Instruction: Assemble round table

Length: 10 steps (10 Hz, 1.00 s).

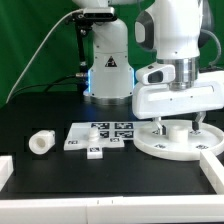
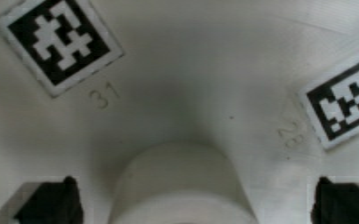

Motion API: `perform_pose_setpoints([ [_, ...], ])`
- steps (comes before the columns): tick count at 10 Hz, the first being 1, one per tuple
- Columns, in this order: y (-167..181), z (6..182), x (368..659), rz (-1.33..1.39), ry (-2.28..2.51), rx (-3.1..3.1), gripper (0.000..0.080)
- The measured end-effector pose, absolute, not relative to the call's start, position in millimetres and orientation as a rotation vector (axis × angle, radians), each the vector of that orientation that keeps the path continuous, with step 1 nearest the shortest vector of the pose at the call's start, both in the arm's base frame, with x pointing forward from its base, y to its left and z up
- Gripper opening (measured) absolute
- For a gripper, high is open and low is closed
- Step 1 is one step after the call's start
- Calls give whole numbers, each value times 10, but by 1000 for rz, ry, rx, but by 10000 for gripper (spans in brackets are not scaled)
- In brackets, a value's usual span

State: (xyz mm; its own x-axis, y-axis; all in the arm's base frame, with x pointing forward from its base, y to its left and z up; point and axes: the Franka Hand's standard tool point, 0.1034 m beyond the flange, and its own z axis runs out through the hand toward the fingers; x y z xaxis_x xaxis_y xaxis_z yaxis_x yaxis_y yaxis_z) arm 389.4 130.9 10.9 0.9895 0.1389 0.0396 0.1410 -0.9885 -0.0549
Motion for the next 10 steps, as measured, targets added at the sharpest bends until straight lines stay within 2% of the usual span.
perform_pose_setpoints([
  [5, 1291, 93, 4006, -72, -233, -3074, 649],
  [7, 1291, 94, 4007, -73, -234, -3074, 401],
  [10, 1284, 103, 4009, -72, -244, -3074, 404],
])
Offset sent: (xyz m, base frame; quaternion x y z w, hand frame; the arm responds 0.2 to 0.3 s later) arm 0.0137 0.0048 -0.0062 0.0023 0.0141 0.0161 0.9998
